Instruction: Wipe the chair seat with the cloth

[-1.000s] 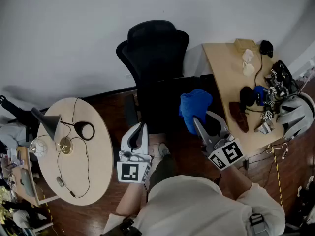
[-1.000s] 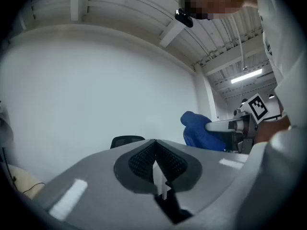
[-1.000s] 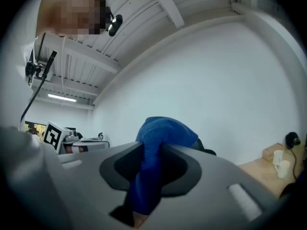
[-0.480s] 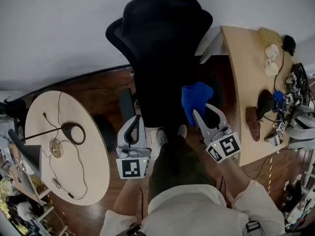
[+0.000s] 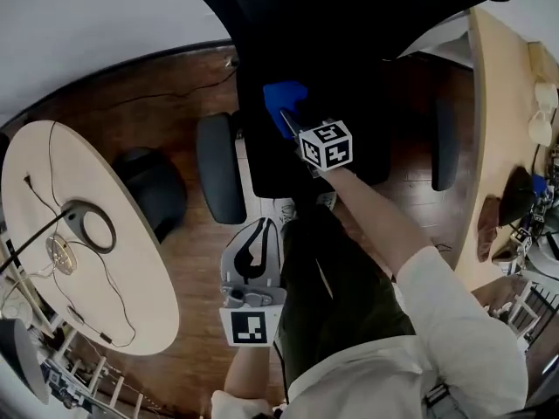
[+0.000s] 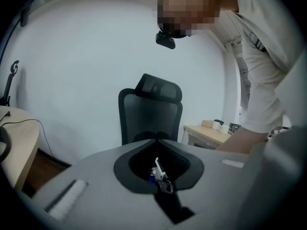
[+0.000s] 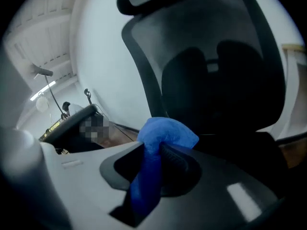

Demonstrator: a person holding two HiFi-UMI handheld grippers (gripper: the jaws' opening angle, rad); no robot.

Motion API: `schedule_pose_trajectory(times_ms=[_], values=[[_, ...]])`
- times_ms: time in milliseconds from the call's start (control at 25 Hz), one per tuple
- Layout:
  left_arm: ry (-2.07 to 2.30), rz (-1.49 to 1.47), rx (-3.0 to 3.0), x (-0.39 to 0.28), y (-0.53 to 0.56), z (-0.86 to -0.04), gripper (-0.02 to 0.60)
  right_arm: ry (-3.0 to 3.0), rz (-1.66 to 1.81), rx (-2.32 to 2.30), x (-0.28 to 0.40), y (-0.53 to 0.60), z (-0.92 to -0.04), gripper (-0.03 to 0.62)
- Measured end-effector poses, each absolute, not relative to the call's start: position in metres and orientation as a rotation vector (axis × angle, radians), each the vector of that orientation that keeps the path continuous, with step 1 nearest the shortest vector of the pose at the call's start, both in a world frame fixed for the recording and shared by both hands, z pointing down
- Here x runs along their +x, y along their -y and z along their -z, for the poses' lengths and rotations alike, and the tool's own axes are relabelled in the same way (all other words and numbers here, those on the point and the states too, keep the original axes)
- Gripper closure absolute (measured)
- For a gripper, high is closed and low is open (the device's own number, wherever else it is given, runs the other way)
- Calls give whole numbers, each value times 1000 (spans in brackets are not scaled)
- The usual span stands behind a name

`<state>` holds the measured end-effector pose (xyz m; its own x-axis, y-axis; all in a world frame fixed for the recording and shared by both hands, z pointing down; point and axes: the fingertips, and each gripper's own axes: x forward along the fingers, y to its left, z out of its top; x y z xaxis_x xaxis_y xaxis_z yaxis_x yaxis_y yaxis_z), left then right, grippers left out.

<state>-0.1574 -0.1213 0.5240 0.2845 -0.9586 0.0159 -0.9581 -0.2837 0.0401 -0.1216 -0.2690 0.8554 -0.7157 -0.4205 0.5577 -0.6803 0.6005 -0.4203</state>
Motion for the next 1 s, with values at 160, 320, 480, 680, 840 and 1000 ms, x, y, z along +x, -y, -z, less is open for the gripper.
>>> schedule_pose_trajectory(times_ms=[160, 320, 480, 680, 840, 1000], values=[[1870, -43, 2386, -173, 98, -573, 549, 2359, -1008, 830, -174, 296, -922, 499], [1885, -86, 2349, -181, 83, -598, 549, 2228, -1173, 893, -189, 320, -964, 499], [1886, -74, 2341, -180, 85, -595, 549, 2167, -1122, 969, -145, 342, -979, 500], [1840, -9, 2387, -158, 103, -578, 552, 2068, -1012, 1078, -34, 378, -987, 502], [1793, 8, 2435, -141, 116, -573, 554, 1933, -1016, 1193, 65, 399, -992, 502], [1758, 13, 2461, -127, 124, -574, 555, 1824, -1027, 1272, 137, 400, -999, 502]])
